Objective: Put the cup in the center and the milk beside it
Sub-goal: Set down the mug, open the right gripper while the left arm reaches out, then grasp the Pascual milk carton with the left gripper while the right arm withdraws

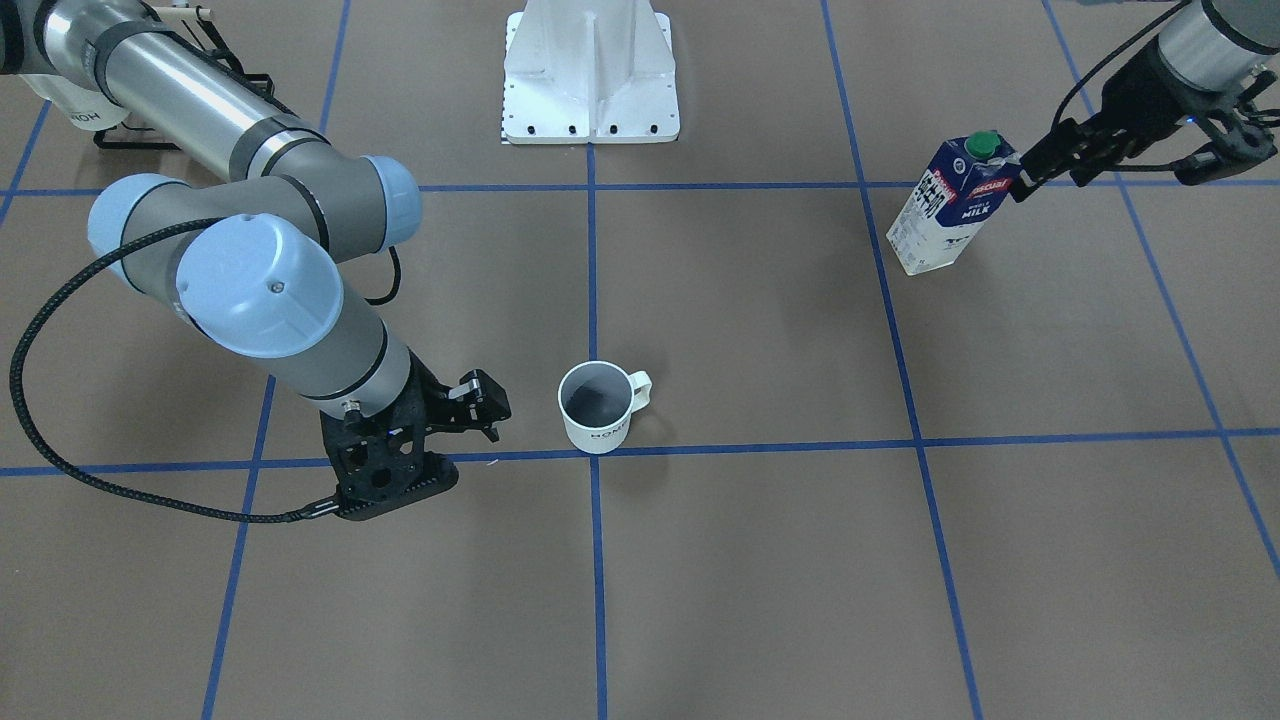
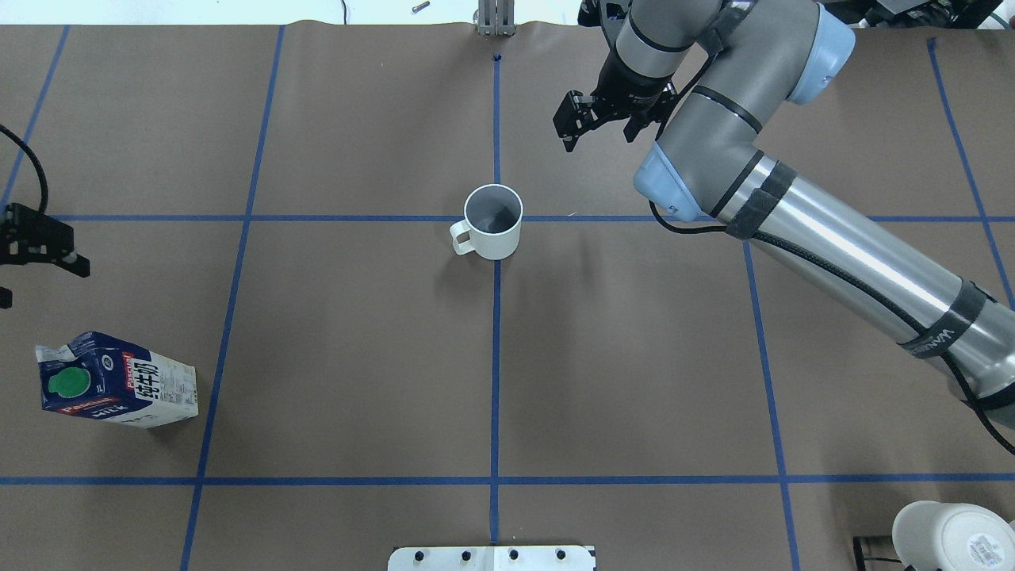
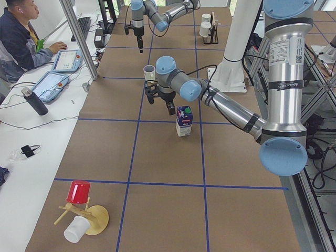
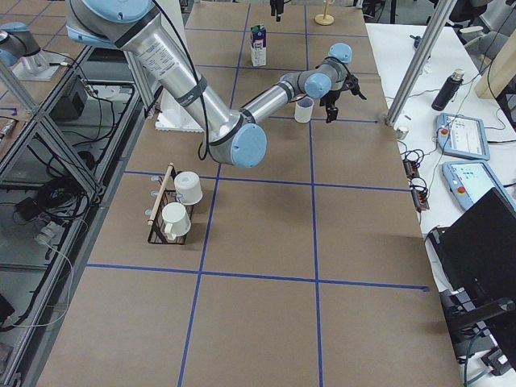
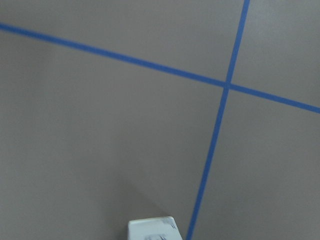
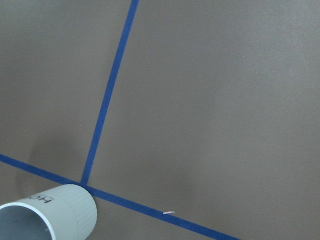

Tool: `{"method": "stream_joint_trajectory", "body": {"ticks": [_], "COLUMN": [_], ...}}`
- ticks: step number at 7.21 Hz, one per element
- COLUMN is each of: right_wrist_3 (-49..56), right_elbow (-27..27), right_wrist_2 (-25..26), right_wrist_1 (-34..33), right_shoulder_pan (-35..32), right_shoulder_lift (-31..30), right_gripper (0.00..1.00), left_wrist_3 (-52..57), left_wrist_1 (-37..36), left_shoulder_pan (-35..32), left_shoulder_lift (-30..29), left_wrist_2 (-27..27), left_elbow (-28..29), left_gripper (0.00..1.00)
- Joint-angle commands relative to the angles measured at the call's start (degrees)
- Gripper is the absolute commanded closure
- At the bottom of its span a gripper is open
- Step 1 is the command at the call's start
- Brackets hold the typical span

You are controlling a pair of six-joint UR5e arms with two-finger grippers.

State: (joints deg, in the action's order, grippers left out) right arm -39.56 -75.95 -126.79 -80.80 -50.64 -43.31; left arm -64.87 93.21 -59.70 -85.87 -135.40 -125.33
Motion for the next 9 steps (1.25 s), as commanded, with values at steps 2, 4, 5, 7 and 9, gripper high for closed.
{"method": "stream_joint_trajectory", "body": {"ticks": [2,4,5,7,9], "right_wrist_3": [0.01,-0.08,-0.08,-0.17,-0.17], "right_elbow": [-0.51,-0.60,-0.69,-7.58,-13.25], "right_wrist_2": [0.05,0.31,0.49,0.67,0.58], "right_wrist_1": [0.55,5.10,5.65,5.65,4.95], "right_shoulder_pan": [-0.60,-0.60,-0.60,-1.83,-2.71], "right_shoulder_lift": [-3.17,-6.16,-6.69,-12.36,-16.53], "right_gripper": [0.00,0.00,0.00,0.00,0.00], "left_wrist_3": [-6.41,-6.32,-6.50,-6.50,-6.32], "left_wrist_1": [0.13,-0.05,0.04,0.13,0.22], "left_shoulder_pan": [8.45,11.52,13.28,13.29,13.29], "left_shoulder_lift": [5.43,7.55,7.21,5.54,4.48], "left_wrist_2": [5.49,8.72,11.36,11.38,11.65], "left_elbow": [-6.83,-8.09,-7.04,-5.89,-4.14], "left_gripper": [0.02,0.02,0.02,0.02,0.02]}}
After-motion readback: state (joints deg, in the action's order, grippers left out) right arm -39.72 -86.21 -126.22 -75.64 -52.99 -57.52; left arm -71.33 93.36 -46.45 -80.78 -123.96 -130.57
